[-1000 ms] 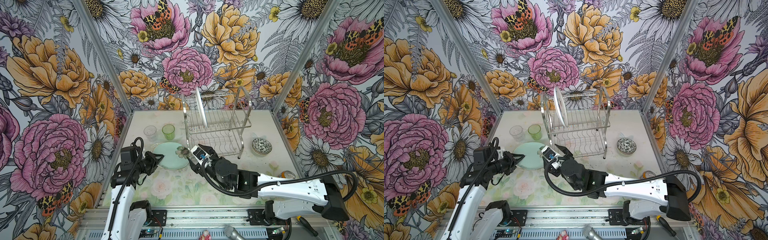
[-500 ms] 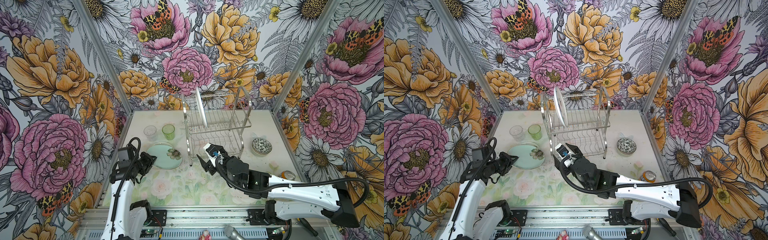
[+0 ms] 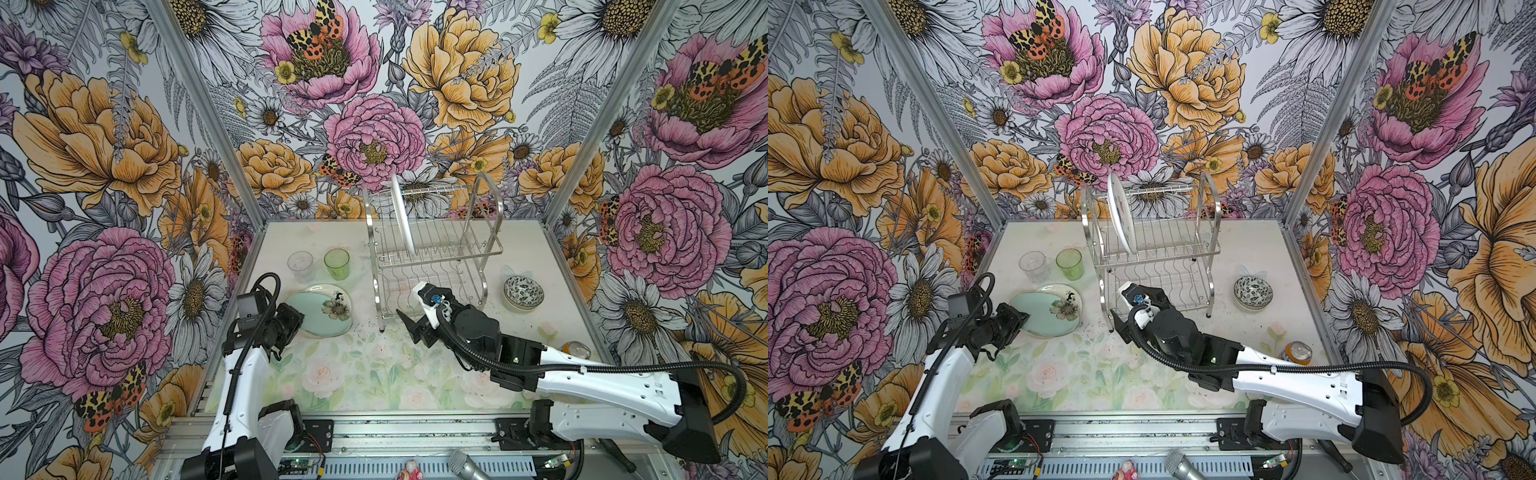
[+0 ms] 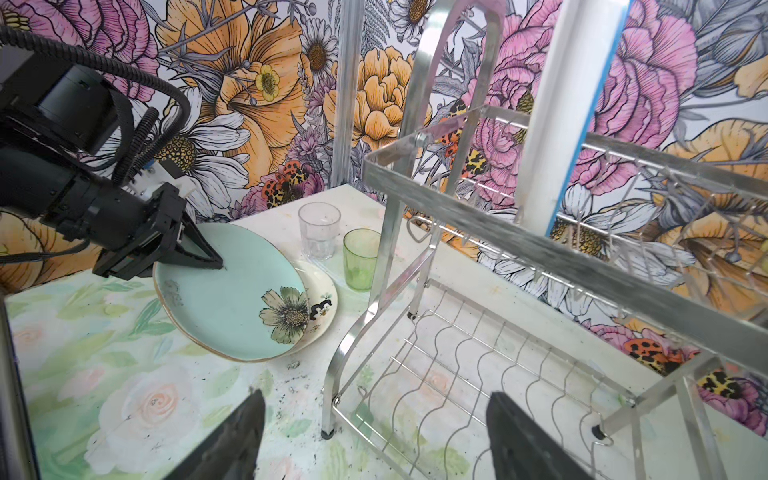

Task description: Unload the mixed dishes from the dish rack

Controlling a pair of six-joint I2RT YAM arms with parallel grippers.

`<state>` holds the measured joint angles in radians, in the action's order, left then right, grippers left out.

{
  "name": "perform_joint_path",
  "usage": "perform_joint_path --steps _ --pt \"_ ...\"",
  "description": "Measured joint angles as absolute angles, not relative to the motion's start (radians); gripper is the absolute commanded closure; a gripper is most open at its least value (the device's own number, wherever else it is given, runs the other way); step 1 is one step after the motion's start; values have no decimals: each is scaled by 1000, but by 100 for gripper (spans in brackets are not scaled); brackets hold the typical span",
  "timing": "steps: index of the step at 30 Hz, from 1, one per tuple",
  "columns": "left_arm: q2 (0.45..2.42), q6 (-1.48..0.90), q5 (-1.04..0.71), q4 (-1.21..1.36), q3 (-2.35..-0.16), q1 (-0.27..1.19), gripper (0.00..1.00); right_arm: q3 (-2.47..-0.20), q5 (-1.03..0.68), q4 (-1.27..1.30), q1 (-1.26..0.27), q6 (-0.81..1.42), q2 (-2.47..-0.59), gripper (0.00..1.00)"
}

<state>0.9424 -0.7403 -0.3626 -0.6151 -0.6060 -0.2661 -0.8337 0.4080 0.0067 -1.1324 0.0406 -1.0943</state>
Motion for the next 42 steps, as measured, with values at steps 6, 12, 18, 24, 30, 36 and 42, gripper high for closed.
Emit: perform_joint_path --steps 6,12,18,24,30,36,42 --pt "972 -737 -332 -561 -588 -266 100 -826 328 -17 -1103 91 -1097 14" --pt "1012 -725 -321 -521 -583 -266 100 -826 304 -20 -1093 108 -1102 14" --pt "1043 -722 -310 -499 -575 -270 89 -826 292 -22 -1092 123 -1119 14" --pt "1079 -721 -311 -464 -575 -270 60 -823 275 -37 -1091 144 -1131 14" --pt "1115 -713 -301 -466 -575 -272 57 -815 275 -42 -1082 155 -1131 15" --pt "1115 -704 -293 -469 -575 -272 37 -802 274 -45 -1072 162 -1130 15" --pt "1115 -696 -260 -490 -588 -270 1 -784 275 -47 -1072 168 -1119 15"
